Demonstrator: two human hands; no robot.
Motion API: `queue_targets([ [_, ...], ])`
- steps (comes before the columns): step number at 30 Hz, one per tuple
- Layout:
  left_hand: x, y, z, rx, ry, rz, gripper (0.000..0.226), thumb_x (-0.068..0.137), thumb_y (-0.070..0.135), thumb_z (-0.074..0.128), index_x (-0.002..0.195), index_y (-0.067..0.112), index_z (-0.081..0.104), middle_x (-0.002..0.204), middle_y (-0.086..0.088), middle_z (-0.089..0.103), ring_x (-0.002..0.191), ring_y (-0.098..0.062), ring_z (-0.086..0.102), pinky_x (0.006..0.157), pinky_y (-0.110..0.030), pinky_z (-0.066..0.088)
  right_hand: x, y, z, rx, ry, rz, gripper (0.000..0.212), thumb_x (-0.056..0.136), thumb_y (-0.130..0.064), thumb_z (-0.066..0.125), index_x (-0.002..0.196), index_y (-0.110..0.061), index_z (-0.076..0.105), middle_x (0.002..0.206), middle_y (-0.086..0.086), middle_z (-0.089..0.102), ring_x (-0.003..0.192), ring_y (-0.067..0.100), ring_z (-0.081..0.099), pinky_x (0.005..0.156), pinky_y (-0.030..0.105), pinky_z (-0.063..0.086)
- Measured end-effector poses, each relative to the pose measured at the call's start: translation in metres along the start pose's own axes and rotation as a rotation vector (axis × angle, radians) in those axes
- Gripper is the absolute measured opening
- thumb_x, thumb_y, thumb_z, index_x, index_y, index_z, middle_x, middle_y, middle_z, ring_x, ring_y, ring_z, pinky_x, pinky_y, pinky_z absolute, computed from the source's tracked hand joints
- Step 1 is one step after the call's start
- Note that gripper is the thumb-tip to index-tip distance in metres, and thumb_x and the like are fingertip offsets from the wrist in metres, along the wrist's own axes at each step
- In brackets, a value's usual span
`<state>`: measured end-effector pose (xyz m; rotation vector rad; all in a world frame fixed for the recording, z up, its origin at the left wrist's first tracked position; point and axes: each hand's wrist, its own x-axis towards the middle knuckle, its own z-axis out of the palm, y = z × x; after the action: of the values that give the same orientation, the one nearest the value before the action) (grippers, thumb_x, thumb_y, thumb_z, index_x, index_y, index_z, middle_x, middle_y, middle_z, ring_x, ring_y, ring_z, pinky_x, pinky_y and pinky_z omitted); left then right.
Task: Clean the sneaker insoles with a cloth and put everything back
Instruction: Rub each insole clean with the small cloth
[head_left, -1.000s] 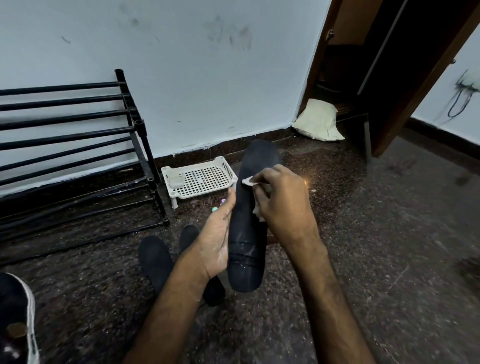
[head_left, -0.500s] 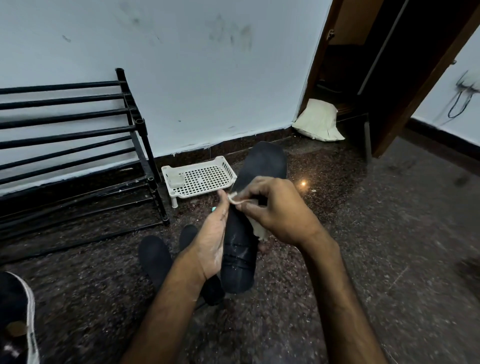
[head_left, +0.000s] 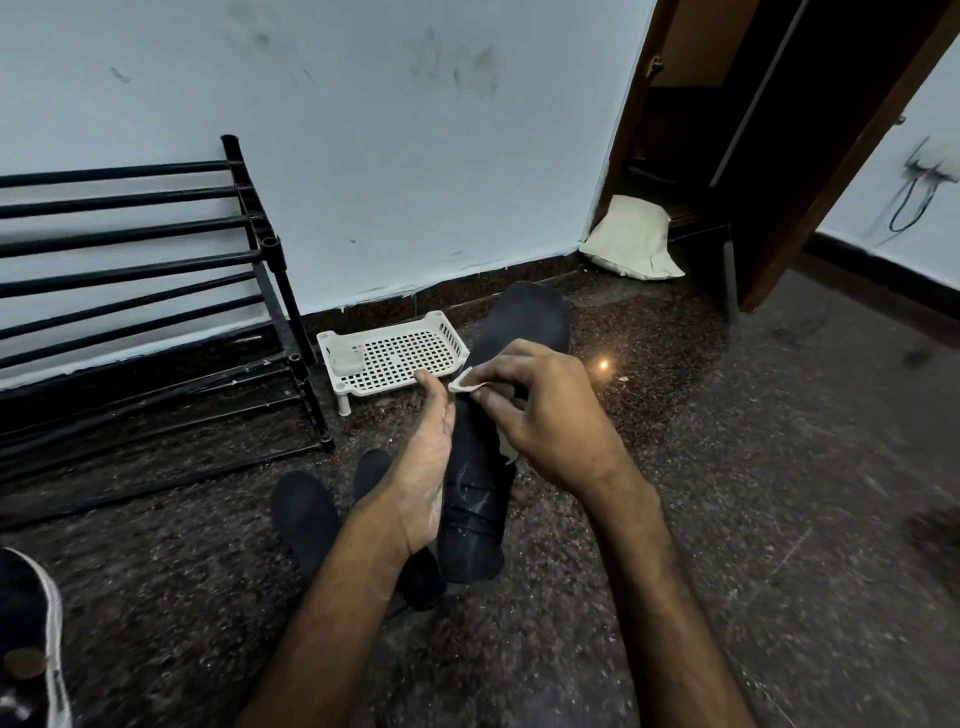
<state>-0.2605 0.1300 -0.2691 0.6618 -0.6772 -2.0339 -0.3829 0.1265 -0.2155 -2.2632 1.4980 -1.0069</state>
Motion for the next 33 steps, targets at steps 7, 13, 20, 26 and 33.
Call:
queue_targets([
  [7, -0.003, 0.002, 0.002, 0.098, 0.007, -0.003, 0.089, 0.076, 0.084, 0.021, 0.123, 0.020, 0.063, 0.093, -0.011, 0.069, 0.073, -0.025, 0.068, 0.054, -0.040, 0.057, 0.001, 0.002, 0.002, -0.165, 0.142, -0.014, 0.021, 0.089, -0.010, 0.066, 0.108, -0.013, 0.073, 0.101, -0.001, 0.060, 0.088, 0.014, 0.062, 0.081, 0.037, 0.056],
  [13, -0.005, 0.003, -0.001, 0.140, 0.059, -0.003, 0.094, 0.077, 0.085, 0.013, 0.127, 0.020, 0.060, 0.097, -0.012, 0.072, 0.077, -0.025, 0.068, 0.054, -0.040, 0.057, -0.001, 0.008, -0.004, -0.075, -0.044, -0.036, 0.021, 0.088, -0.013, 0.067, 0.104, -0.021, 0.076, 0.097, -0.006, 0.061, 0.088, 0.008, 0.060, 0.081, 0.035, 0.054],
  [20, -0.004, 0.003, -0.001, 0.129, 0.052, 0.006, 0.096, 0.076, 0.086, 0.016, 0.128, 0.018, 0.059, 0.099, -0.014, 0.071, 0.076, -0.028, 0.067, 0.058, -0.042, 0.057, -0.003, 0.011, -0.001, -0.057, 0.028, -0.035, 0.021, 0.089, -0.012, 0.068, 0.107, -0.020, 0.075, 0.096, -0.008, 0.061, 0.085, 0.002, 0.058, 0.081, 0.024, 0.053],
  [26, -0.006, 0.006, 0.000, 0.128, 0.059, 0.017, 0.093, 0.077, 0.085, 0.016, 0.122, 0.020, 0.064, 0.101, -0.018, 0.069, 0.079, -0.029, 0.066, 0.059, -0.044, 0.058, -0.004, 0.012, 0.000, -0.071, 0.058, -0.019, 0.021, 0.089, -0.011, 0.068, 0.106, -0.022, 0.075, 0.096, -0.005, 0.061, 0.086, 0.006, 0.060, 0.081, 0.032, 0.055],
  [33, -0.009, 0.009, 0.000, 0.289, 0.122, 0.044, 0.082, 0.080, 0.082, 0.014, 0.109, 0.030, 0.070, 0.096, -0.018, 0.069, 0.079, -0.030, 0.065, 0.065, -0.043, 0.057, -0.001, 0.005, 0.003, -0.125, 0.032, -0.040, 0.024, 0.092, -0.012, 0.063, 0.114, -0.018, 0.071, 0.102, -0.003, 0.058, 0.090, 0.010, 0.060, 0.080, 0.032, 0.054],
])
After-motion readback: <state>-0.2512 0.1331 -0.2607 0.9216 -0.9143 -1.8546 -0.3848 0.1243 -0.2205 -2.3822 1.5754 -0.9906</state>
